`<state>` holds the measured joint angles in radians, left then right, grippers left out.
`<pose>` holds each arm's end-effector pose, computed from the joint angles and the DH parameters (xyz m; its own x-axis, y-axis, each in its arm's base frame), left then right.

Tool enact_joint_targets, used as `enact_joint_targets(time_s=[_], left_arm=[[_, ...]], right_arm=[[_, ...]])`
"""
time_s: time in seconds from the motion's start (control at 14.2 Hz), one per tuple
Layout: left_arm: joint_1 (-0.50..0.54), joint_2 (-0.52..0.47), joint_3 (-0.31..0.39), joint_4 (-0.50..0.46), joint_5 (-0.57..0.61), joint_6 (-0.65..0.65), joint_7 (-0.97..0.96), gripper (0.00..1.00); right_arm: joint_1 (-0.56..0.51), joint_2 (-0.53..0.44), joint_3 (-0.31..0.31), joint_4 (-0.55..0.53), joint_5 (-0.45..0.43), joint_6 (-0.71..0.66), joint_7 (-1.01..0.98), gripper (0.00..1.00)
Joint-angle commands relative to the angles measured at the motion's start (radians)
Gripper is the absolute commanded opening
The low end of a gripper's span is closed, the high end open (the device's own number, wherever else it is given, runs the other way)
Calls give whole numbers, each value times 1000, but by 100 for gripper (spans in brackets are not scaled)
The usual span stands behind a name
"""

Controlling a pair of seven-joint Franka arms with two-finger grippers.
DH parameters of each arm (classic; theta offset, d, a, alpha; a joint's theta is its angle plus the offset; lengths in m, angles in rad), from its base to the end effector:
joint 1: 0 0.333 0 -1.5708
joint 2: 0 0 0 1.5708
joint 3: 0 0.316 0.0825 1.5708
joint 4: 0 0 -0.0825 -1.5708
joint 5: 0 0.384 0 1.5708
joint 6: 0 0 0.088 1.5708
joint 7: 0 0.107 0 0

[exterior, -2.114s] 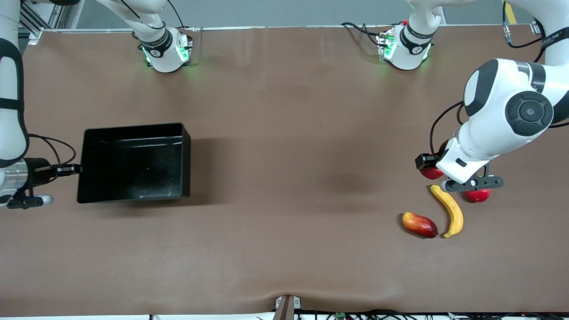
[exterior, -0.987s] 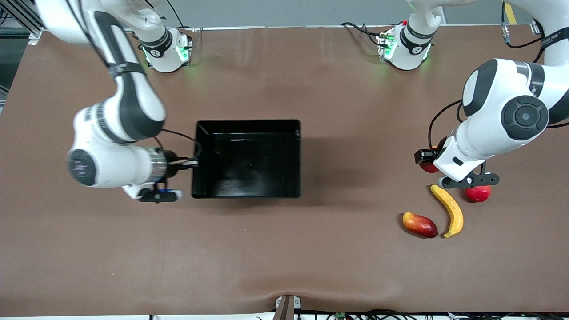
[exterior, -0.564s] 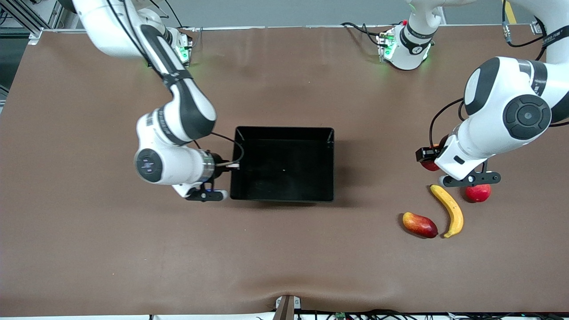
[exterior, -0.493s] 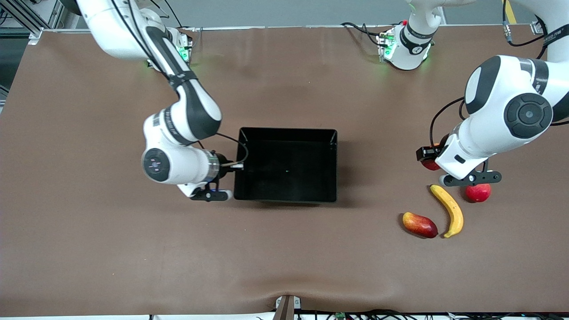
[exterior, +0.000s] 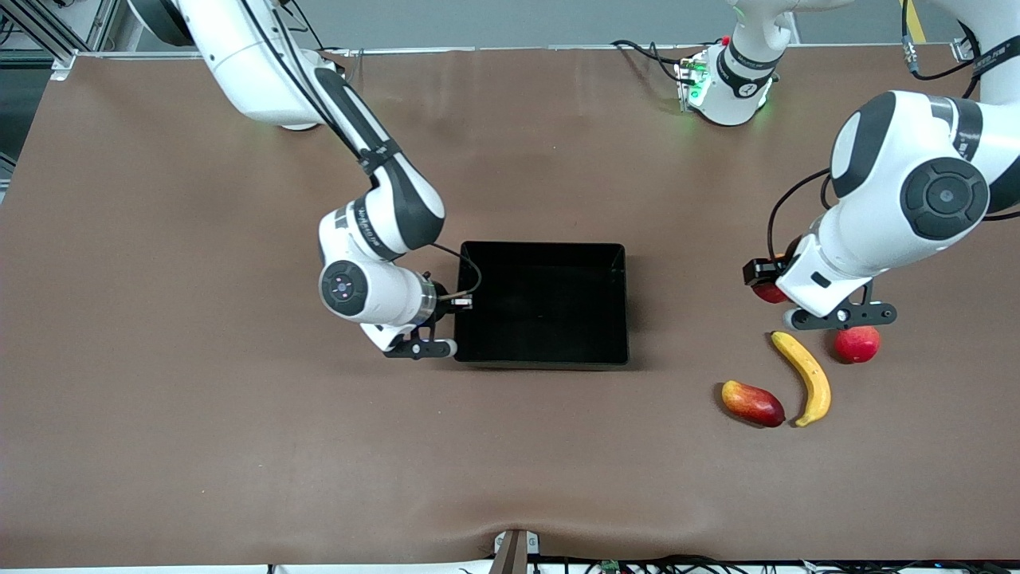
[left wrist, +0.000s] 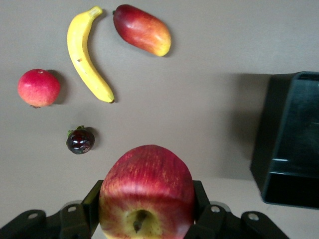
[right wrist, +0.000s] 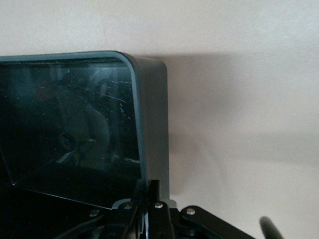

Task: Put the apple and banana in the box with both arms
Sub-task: 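Push the black tray toward the table middle with the right gripper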

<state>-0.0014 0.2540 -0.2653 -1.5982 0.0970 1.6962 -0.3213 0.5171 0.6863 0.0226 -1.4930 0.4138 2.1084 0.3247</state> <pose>0.6044 -0.1405 0.4762 0.9906 0.0430 -0.1302 0.0338 -0.9968 -0.0723 0.5998 0.3782 0.2640 0.9770 0.0157 -0.2129 -0.0479 -0.9557 -0.2903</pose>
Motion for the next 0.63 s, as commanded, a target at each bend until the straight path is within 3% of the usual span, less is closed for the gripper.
enact_joint_targets(time_s=[0.0,0.07,0.14,0.21,0.28,0.56], left_arm=[[1,-36,-15,6,-5,-45,-8,0],[1,-38,-15,7,-5,-64,-8,0],[1,-39,-17,7,-8,-69,-8,0],[1,-38,-20,9,-11,-69,-10,0],[1,-38,-23,12,-11,-69,-8,0],[-9,-22,-26,44,-29,-69,-7,0]], right_arm=[[11,-10,-7,-16,30,30,5,0],[12,-8,-7,-24,30,50,10,0],[17,-5,-7,-26,30,51,23,14],[6,-7,-7,-24,30,41,46,62],[1,-14,-9,-21,25,32,48,100],[-75,-60,-13,22,25,-143,53,100]])
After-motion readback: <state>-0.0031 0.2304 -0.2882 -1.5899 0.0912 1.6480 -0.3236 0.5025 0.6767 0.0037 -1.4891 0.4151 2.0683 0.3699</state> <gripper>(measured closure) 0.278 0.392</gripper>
